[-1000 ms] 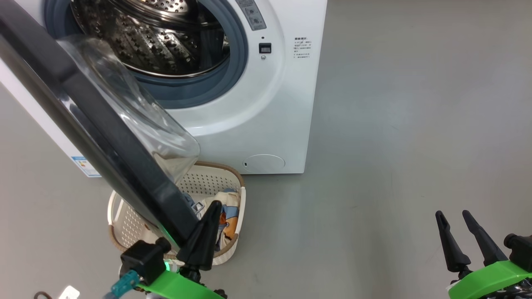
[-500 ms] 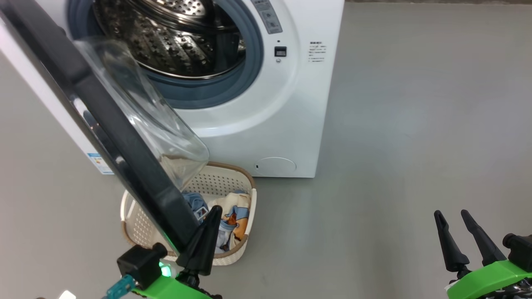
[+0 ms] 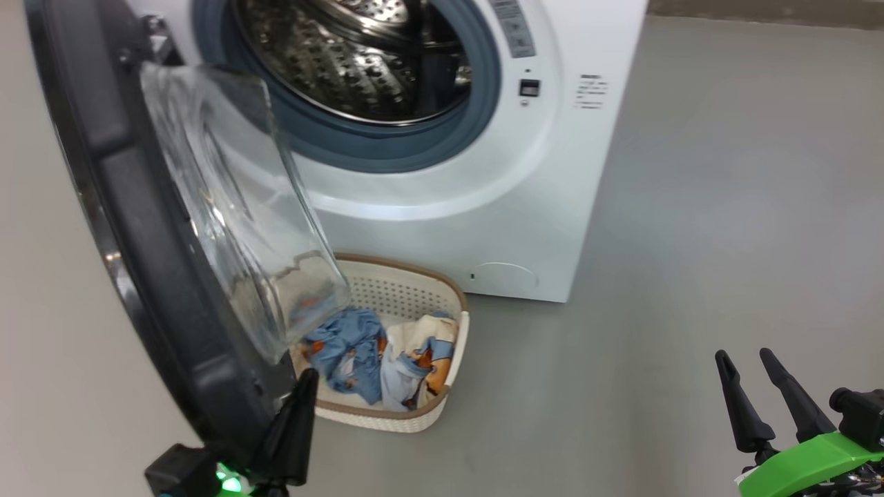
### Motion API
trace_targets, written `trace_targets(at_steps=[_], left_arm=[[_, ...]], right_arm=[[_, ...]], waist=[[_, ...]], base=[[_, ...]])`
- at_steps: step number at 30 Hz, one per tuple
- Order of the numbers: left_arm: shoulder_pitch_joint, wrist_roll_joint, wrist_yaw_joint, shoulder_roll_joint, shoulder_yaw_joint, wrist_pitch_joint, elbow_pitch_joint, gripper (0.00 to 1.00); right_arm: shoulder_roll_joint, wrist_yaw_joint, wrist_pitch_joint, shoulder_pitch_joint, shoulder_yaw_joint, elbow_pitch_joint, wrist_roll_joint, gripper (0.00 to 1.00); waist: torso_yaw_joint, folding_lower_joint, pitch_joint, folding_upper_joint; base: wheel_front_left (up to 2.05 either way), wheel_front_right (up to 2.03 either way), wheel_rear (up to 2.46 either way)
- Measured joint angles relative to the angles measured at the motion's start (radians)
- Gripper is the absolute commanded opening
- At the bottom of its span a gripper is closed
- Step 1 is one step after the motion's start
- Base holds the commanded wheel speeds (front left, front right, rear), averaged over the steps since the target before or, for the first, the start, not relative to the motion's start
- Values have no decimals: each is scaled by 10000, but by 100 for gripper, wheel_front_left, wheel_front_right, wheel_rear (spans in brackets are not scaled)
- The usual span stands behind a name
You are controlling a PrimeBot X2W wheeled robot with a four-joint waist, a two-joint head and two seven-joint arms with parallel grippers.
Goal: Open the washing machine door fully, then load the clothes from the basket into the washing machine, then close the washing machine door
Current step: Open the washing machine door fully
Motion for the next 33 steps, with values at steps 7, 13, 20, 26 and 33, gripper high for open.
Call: trace_targets(at_steps=[7, 13, 20, 26, 33], left_arm=[[356, 63, 288, 12, 660, 0, -316, 0], [407, 326, 433, 15, 1687, 0, -324, 0], [331, 805, 529, 6, 3223, -2, -69, 0], [-116, 1131, 614, -13, 4376, 0, 391, 0], [-857, 1308, 606, -69, 5601, 0, 1068, 0]], right_arm=[[-12, -2, 0, -2, 50, -25, 0, 100], [-8, 0, 0, -3, 140, -23, 0, 100], [-10, 0, 0, -11, 199, -23, 0, 100], [-12, -2, 0, -16, 201, -33, 0, 100], [-38, 0, 0, -192, 173, -48, 0, 100]], waist=[[533, 0, 57, 0], [832, 0, 118, 0], [850, 0, 235, 0], [783, 0, 365, -1], [720, 0, 596, 0]], base=[[0, 0, 0], [0, 0, 0], [0, 0, 0], [0, 0, 0], [0, 0, 0]])
